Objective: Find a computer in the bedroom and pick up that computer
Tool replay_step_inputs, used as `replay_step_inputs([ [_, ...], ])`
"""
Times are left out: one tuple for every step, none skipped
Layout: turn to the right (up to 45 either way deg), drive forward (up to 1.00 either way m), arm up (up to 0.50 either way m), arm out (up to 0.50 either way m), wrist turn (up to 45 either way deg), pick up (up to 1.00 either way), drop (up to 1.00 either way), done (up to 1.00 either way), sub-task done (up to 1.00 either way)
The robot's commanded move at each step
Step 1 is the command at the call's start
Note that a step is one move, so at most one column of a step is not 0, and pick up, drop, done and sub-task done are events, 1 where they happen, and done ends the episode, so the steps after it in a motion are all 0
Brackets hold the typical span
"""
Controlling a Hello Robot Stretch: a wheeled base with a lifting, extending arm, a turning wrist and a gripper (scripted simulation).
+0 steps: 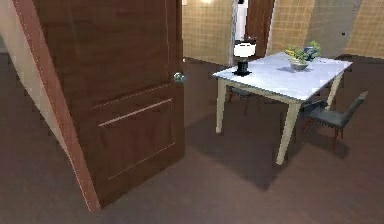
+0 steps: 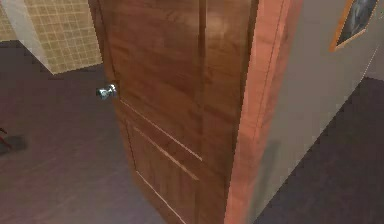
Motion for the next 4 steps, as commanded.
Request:
replay_step_inputs([
  [15.0, 0.00, 0.00, 0.00, 0.0, 0.00, 0.00, 0.00, 0.00],
  [0.0, 1.00, 0.00, 0.00, 0.0, 0.00, 0.00, 0.00, 0.00],
  [0.0, 0.65, 0.00, 0.00, 0.0, 0.00, 0.00, 0.00, 0.00],
  [-45.0, 0.00, 0.00, 0.00, 0.0, 0.00, 0.00, 0.00, 0.00],
])
